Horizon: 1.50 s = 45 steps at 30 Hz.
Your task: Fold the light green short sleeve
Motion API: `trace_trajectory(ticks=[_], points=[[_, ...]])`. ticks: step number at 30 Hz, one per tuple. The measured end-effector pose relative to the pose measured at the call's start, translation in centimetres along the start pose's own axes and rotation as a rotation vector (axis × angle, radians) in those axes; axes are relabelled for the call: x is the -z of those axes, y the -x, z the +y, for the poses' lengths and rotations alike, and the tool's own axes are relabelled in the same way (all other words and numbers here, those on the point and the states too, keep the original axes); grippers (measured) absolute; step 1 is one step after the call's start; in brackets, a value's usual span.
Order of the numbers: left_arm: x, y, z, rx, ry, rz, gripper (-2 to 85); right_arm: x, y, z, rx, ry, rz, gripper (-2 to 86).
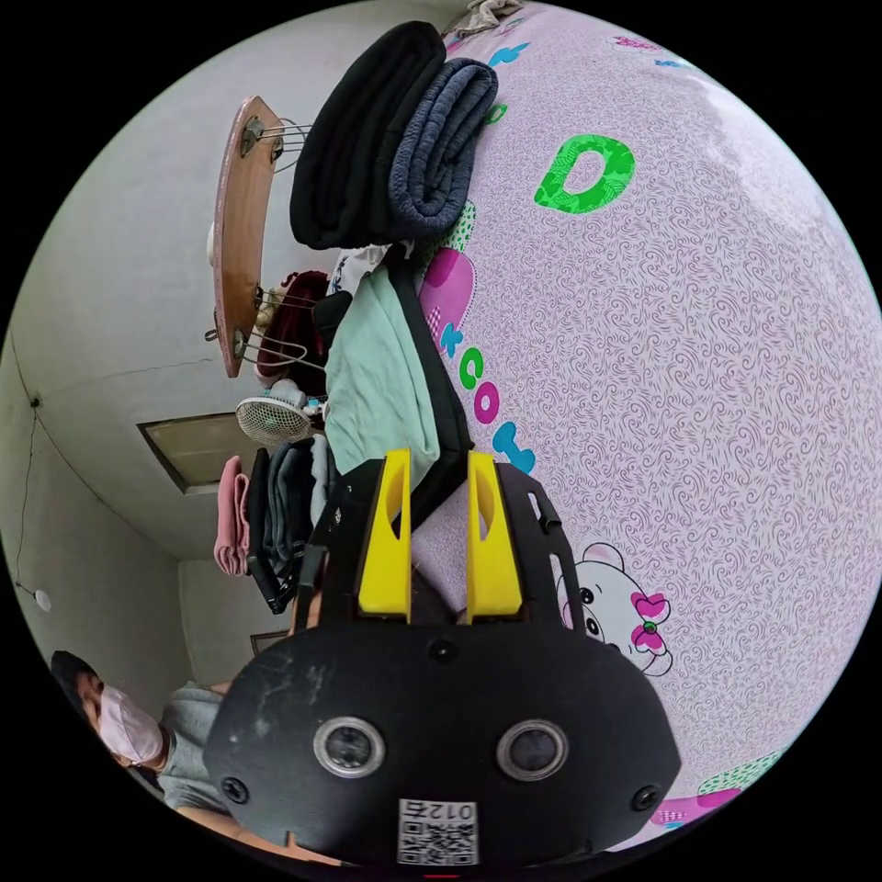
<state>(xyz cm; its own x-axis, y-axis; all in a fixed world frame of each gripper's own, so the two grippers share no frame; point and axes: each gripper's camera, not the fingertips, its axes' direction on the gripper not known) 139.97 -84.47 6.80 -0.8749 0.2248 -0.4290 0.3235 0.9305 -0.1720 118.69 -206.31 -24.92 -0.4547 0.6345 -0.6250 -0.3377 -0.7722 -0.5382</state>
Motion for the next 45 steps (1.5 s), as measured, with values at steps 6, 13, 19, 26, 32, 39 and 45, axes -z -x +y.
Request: trace_trajectory(ticks=[6, 13, 19, 26, 32, 39, 45], points=[[-1.1, -0.4, -1.6, -0.008, 0.069, -0.104, 7.6, 3.3, 7.5, -0.1, 0.003, -0.006, 0.01, 9.0], [-0.7, -0.8, -2.3, -0.015, 0.006, -0.048, 4.8, 6.3, 14.8, -0.5, 0.011, -0.006, 0.01, 8.4], [-1.3, -0.6, -3.0, -0.008, 0.041, -0.028, 2.0, 6.8, 19.4, -0.5, -0.009, -0.017, -0.017, 8.6], [-0.2, -1.5, -2.8, -0.109, 0.015, -0.075, 0.2, 6.4, 25.0, 0.2, 0.041, -0.05, -0.063, 0.7], [0.4, -3.1, -2.0, -0.196, 0.017, -0.123, 0.0, 4.8, 28.7, 1.1, 0.075, -0.061, 0.028, -0.6], [-1.1, -4.1, -1.7, -0.208, 0.05, -0.125, 0.0, 0.5, 31.3, 2.0, 0.082, -0.046, 0.087, -0.6], [-1.3, -6.1, -1.0, -0.27, 0.065, -0.161, 0.1, -3.8, 32.6, 2.9, 0.084, -0.045, 0.123, -0.6]])
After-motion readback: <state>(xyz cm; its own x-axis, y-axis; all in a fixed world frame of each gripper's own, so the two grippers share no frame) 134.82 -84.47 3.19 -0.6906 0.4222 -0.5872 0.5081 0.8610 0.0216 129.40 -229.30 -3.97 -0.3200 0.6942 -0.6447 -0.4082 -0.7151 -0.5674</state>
